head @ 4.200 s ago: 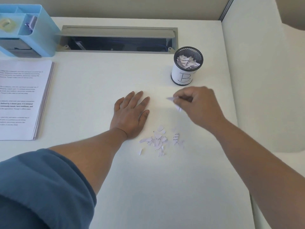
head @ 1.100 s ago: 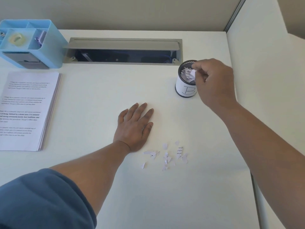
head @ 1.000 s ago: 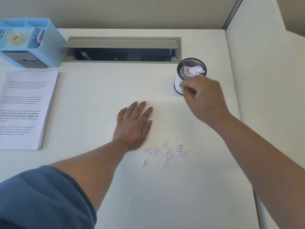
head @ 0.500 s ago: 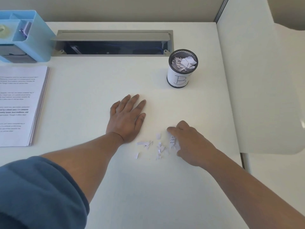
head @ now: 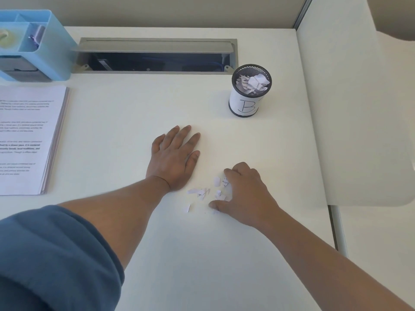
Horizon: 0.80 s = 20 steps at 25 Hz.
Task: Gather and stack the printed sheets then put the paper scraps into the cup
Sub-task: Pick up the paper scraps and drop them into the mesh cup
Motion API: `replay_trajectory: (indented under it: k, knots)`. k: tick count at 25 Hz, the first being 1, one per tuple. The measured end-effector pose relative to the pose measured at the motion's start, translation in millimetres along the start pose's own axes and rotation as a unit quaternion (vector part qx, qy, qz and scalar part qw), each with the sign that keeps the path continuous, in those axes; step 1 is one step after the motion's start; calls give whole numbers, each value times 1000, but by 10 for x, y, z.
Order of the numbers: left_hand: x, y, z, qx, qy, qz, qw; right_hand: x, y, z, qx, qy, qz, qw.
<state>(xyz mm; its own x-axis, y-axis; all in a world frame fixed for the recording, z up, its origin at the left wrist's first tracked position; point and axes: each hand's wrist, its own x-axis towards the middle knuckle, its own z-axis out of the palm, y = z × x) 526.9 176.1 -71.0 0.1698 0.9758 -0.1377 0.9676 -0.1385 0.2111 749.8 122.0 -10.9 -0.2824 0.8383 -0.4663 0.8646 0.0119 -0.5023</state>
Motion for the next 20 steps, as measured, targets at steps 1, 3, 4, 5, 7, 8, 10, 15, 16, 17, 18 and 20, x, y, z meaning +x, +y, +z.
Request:
replay_trajectory:
  k: [1, 3, 4, 5, 7, 8, 10, 15, 16, 17, 18, 20]
  knots:
    - [1, 1, 2, -1, 0, 0, 1000, -3, -16, 26, -12, 5, -1, 1000]
    - [1, 4, 2, -3, 0, 0, 1000, 0, -40, 80, -21, 29, -15, 999]
    - [0, 4, 2, -3, 1, -1, 1000, 4, -41, 107, -15, 35, -23, 999]
    - [0, 3, 3, -3, 1, -1, 1000, 7, -40, 121, -5, 37, -32, 999]
    - [0, 4, 3, -4, 1, -1, 1000, 12, -23, 137, 14, 38, -44, 998]
    - [0, 6, 1, -4, 1, -2, 1000, 11, -18, 130, 18, 37, -45, 998]
    - [-1, 7, -1, -3, 1, -3, 1000, 23, -4, 119, 11, 32, -44, 998]
    - [-1, 8, -5, -7, -1, -4, 1000, 47, 24, 64, 2, 20, -47, 999]
    - [-1, 9, -10, -6, -1, -3, 1000, 54, 32, 47, 4, 22, -46, 999]
    - [-1, 10, -14, -7, -1, -2, 1000, 68, 44, 22, 11, 23, -42, 999]
    - [1, 10, -16, -7, -1, -2, 1000, 85, 59, -12, 23, 25, -35, 999]
    - [-1, 12, -13, -5, 0, -2, 1000, 117, 84, -137, 66, 34, -11, 997]
